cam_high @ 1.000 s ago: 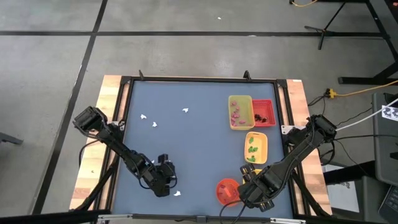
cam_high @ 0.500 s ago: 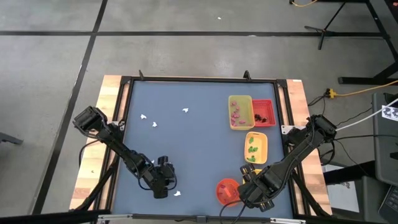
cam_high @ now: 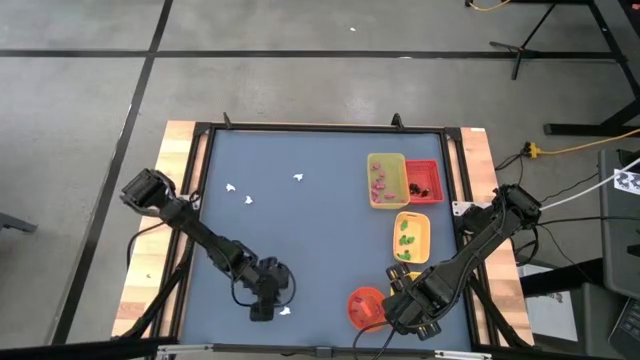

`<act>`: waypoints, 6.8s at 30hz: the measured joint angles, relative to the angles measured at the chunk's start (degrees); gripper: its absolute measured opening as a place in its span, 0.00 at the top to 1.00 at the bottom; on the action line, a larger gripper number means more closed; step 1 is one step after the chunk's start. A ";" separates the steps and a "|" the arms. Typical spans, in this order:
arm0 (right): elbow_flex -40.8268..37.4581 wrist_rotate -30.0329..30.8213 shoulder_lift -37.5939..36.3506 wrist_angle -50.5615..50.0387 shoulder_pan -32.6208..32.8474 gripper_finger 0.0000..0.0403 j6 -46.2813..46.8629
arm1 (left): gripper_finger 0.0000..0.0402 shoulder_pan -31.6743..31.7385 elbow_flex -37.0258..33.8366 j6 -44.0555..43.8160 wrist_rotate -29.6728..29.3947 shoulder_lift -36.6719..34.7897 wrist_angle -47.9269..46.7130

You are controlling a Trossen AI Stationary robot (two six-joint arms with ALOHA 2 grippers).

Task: Sort Halloween decoration
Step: Put the white ghost toy into the yellow box

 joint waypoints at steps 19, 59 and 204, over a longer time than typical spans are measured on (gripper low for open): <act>0.00 0.00 0.00 -0.01 -0.01 0.44 -0.01 | 0.63 5.23 0.48 -4.55 10.77 0.00 3.03; 0.01 0.00 0.00 0.05 -0.02 0.44 -0.02 | 0.68 -7.78 15.76 3.69 -12.09 0.71 -37.36; 0.01 41.44 -31.65 -11.97 -0.04 0.44 -12.35 | 0.69 14.91 55.01 42.46 -10.27 41.53 42.37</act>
